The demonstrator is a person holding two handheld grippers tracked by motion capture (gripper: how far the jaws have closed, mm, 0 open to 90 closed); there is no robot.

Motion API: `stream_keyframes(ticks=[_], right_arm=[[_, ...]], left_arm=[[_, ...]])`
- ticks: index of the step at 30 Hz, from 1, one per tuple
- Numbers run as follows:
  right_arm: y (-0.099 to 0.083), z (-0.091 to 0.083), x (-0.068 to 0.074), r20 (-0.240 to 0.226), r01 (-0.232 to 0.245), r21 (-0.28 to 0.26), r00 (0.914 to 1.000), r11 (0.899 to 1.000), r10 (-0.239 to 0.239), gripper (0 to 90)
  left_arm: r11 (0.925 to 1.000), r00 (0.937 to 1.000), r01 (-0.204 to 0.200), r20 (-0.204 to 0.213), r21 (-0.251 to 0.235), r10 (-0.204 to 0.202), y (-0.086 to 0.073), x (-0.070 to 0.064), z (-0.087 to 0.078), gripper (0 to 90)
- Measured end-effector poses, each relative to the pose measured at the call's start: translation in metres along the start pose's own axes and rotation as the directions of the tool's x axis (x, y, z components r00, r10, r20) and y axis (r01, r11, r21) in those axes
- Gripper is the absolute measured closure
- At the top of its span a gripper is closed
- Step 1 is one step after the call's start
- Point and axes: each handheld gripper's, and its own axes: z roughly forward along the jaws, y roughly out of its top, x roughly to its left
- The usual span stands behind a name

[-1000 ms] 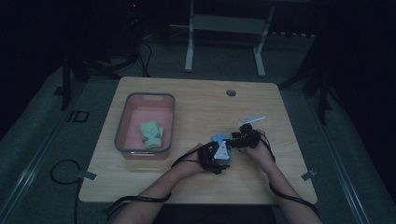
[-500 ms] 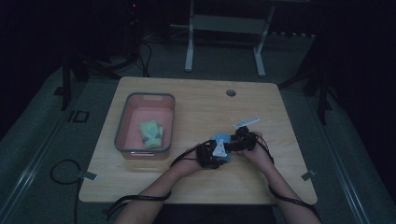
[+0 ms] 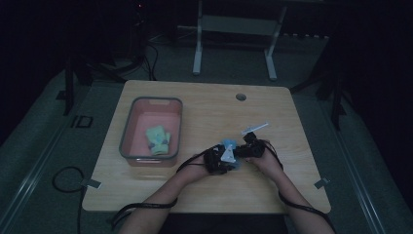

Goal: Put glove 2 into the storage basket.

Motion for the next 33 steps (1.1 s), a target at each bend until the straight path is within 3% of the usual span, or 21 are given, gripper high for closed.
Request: stream_keyframes(ticks=[7, 24, 33], right_arm=[[0.006, -0.003, 0.001, -0.022, -0.033, -0.045, 0.9992, 0.998, 0.032, 77.2], [0.046, -0.019, 0.030, -0.055, 0.006, -0.126, 0.9984, 0.992, -0.013, 77.2], [0.071, -0.026, 0.044, -0.041, 0.034, -0.140, 0.9984, 0.990, -0.040, 77.2]], left_arm=[[0.9995, 0.9999, -0.002, -0.016, 0.030, 0.002, 0.002, 0.005, -0.015, 75.2], [0.9999, 0.9975, 0.000, -0.071, 0.014, 0.001, 0.011, 0.016, -0.073, 75.3], [0.9996, 0.9949, -0.014, -0.100, 0.025, 0.016, 0.015, 0.025, -0.098, 75.4]])
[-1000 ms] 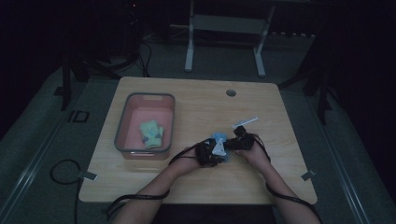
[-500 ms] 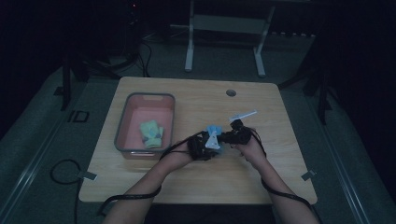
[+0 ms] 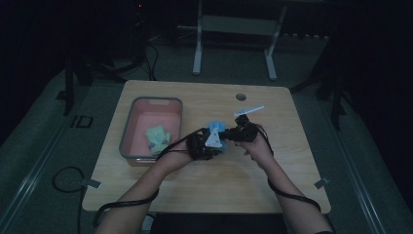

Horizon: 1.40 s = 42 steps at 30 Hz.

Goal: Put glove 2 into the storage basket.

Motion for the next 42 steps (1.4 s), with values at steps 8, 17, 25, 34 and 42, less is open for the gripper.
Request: stream_keyframes(ticks=[8, 17, 25, 34, 42], right_arm=[[0.022, 0.007, 0.014, -0.007, 0.019, -0.012, 0.9998, 1.000, -0.019, 77.2], [0.047, 0.021, 0.029, -0.026, 0.042, -0.012, 0.9988, 0.999, -0.043, 77.2], [0.066, 0.038, 0.041, -0.041, 0.069, -0.011, 0.9968, 0.998, -0.069, 77.2], [0.086, 0.064, 0.062, -0.070, 0.101, -0.001, 0.9924, 0.995, -0.101, 77.2], [0.097, 0.089, 0.078, -0.094, 0.113, 0.005, 0.9892, 0.994, -0.112, 77.2]], left_arm=[[0.9998, 0.9998, -0.001, -0.022, 0.018, 0.001, -0.005, 0.009, -0.020, 75.4], [0.9992, 0.9992, 0.009, -0.040, 0.039, -0.007, -0.015, 0.021, -0.043, 75.4], [0.9982, 0.9980, 0.026, -0.059, 0.054, -0.023, -0.029, 0.030, -0.061, 75.4], [0.9952, 0.9951, 0.050, -0.089, 0.084, -0.043, -0.054, 0.036, -0.080, 75.3], [0.9906, 0.9916, 0.088, -0.104, 0.104, -0.077, -0.076, 0.041, -0.092, 75.4]])
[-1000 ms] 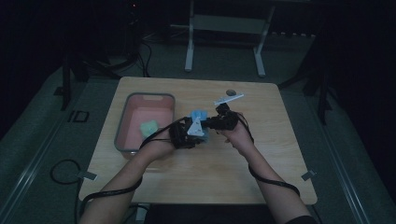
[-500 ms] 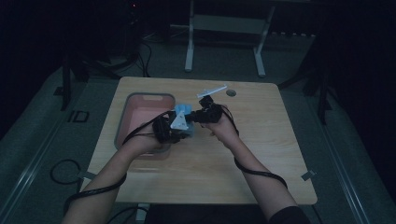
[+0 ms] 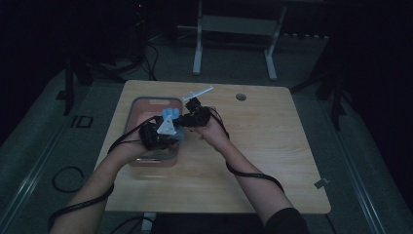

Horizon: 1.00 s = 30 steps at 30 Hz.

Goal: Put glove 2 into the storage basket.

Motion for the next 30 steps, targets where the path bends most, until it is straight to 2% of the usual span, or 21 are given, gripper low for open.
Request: stream_keyframes(ticks=[5, 7, 15, 18, 27, 30], right_arm=[[0.003, 0.011, 0.004, -0.005, 0.000, 0.002, 1.0000, 1.000, 0.000, 77.2], [0.010, 0.024, 0.009, -0.018, 0.001, 0.003, 0.9998, 1.000, -0.001, 77.2], [0.017, 0.047, 0.014, -0.023, 0.004, 0.017, 0.9997, 1.000, -0.004, 77.2], [0.012, 0.057, 0.012, -0.013, -0.003, 0.041, 0.9999, 0.999, 0.004, 77.1], [-0.003, 0.077, -0.001, 0.022, -0.032, 0.106, 0.9993, 0.994, 0.030, 76.0], [-0.005, 0.080, -0.001, 0.048, -0.016, 0.117, 0.9988, 0.993, 0.010, 73.7]], left_arm=[[0.9999, 0.9999, 0.009, -0.005, 0.009, -0.009, -0.008, 0.003, -0.003, 75.3], [0.9995, 0.9996, 0.023, -0.013, 0.021, -0.023, -0.020, 0.007, -0.009, 75.4], [0.9984, 0.9986, 0.053, -0.012, 0.022, -0.052, -0.041, 0.014, -0.013, 75.3], [0.9970, 0.9975, 0.070, 0.007, 0.032, -0.070, -0.049, 0.014, -0.003, 75.3], [0.9920, 0.9946, 0.097, 0.030, 0.081, -0.100, -0.059, 0.016, 0.023, 74.9], [0.9899, 0.9935, 0.105, 0.035, 0.096, -0.108, -0.060, 0.017, 0.027, 74.6]])
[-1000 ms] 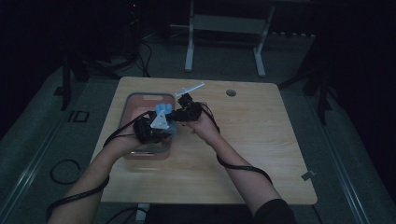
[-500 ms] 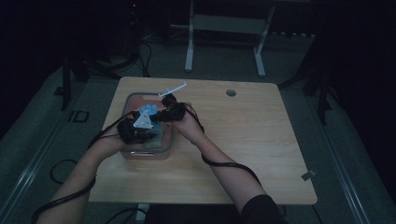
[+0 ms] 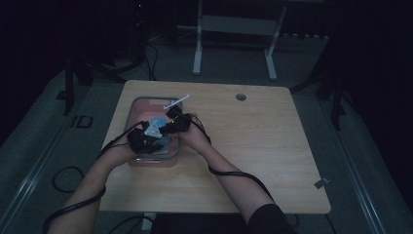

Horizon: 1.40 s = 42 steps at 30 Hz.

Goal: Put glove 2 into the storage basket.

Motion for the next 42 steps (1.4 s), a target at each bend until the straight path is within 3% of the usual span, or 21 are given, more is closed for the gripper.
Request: stream_keyframes(ticks=[10, 14, 18, 22, 28, 32, 36, 42], right_arm=[[0.002, -0.003, -0.001, 0.019, 0.020, -0.012, 0.9996, 1.000, -0.020, 62.0], [0.003, -0.011, 0.002, 0.014, 0.043, -0.027, 0.9990, 0.999, -0.042, 55.5], [0.005, -0.021, 0.006, 0.007, 0.057, -0.047, 0.9983, 0.997, -0.057, 51.1], [0.005, -0.034, 0.010, 0.000, 0.081, -0.062, 0.9967, 0.995, -0.082, 44.7], [-0.003, -0.050, 0.009, -0.006, 0.072, -0.090, 0.9973, 0.993, -0.073, 30.5], [-0.012, -0.057, 0.002, -0.017, 0.068, -0.089, 0.9974, 0.994, -0.070, 20.6], [-0.021, -0.062, -0.005, 0.002, 0.086, -0.088, 0.9963, 0.992, -0.086, 17.5], [-0.032, -0.072, -0.014, 0.020, 0.104, -0.092, 0.9945, 0.990, -0.102, 20.9]], left_arm=[[0.9994, 0.9994, 0.034, 0.012, -0.006, -0.034, 0.000, 0.002, 0.001, 69.2], [0.9985, 0.9986, 0.052, 0.003, -0.018, -0.052, 0.000, 0.004, 0.000, 55.3], [0.9951, 0.9948, 0.090, -0.044, -0.040, -0.092, -0.001, 0.005, -0.004, 37.6], [0.9855, 0.9853, 0.154, -0.063, -0.071, -0.159, -0.002, 0.006, -0.009, 22.7], [0.9775, 0.9787, 0.188, -0.064, -0.095, -0.195, 0.003, 0.005, -0.014, 7.1], [0.9716, 0.9758, 0.200, -0.065, -0.127, -0.209, 0.007, 0.001, -0.017, 2.0], [0.9714, 0.9779, 0.196, -0.046, -0.134, -0.204, 0.016, -0.004, -0.016, 1.9], [0.9719, 0.9820, 0.176, -0.040, -0.156, -0.185, 0.027, -0.011, -0.014, 1.9]])
